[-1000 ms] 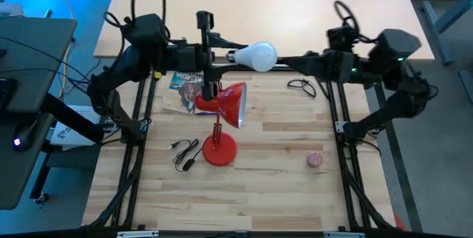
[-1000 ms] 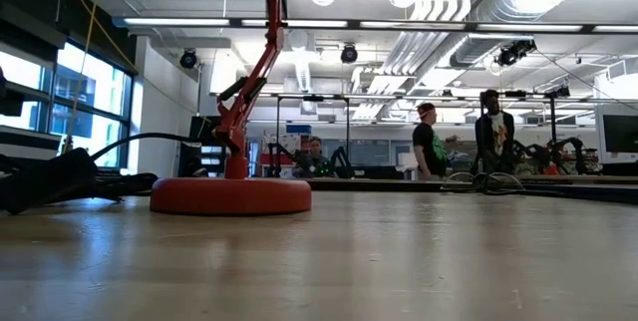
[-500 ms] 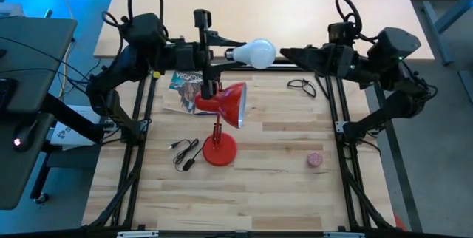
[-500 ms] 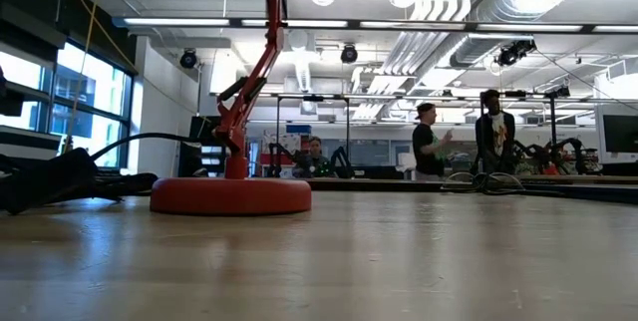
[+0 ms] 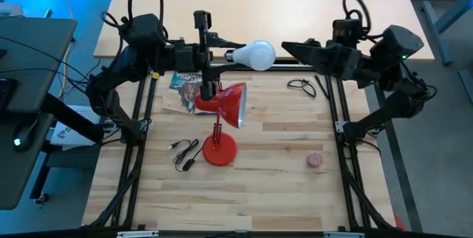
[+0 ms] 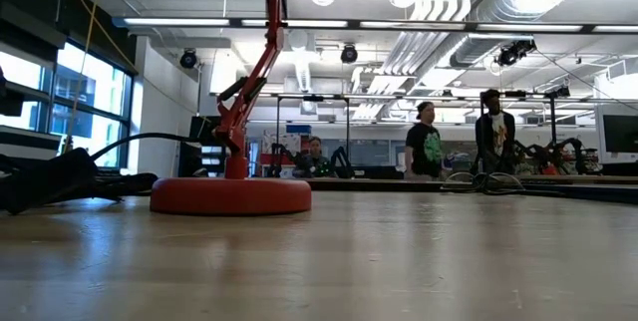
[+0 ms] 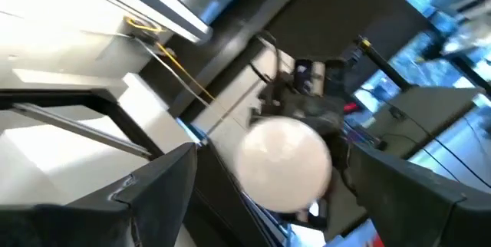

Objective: Screw lightbulb
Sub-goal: Insert the lightbulb on the lamp

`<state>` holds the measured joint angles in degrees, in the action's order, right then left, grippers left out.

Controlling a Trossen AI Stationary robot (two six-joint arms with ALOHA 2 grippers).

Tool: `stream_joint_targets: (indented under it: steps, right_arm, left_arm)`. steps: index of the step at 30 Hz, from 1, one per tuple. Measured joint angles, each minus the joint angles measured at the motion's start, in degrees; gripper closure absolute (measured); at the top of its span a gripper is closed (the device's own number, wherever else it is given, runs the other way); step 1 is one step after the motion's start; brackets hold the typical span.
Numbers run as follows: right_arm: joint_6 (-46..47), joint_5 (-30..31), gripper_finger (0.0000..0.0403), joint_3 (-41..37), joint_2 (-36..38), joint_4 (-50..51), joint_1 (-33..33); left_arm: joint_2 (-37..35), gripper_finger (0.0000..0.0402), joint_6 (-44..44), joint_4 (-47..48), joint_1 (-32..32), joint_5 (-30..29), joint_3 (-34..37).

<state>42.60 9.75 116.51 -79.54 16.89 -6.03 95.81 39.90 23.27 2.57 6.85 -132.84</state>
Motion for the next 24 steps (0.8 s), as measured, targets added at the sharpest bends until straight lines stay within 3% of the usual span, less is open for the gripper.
stream_joint_targets:
  steps: [6, 12, 17, 24]
  right_arm:
    - [-0.15, 0.4, 0.0063, -0.02, 0.06, 2.84, 0.0]
    - [1.87, -0.6, 0.0009, -0.02, 0.14, 4.1, 0.0]
    - [7.98, 0.8, 0.0018, -0.02, 0.14, 4.43, 0.0]
    - [5.97, -0.84, 0.0019, -0.02, 0.13, 4.4, -0.77]
  left_arm:
    - [-0.02, 0.0273, 0.31, 0.07, 0.0, 0.0, 0.0]
    - [-0.02, 0.0273, 2.6, 0.09, 0.02, -0.02, 0.0]
    - [-0.07, 0.0273, 11.54, 2.0, -0.47, -3.69, 0.0]
    - [-0.07, 0.0273, 17.77, 3.68, -1.49, -8.66, 0.02]
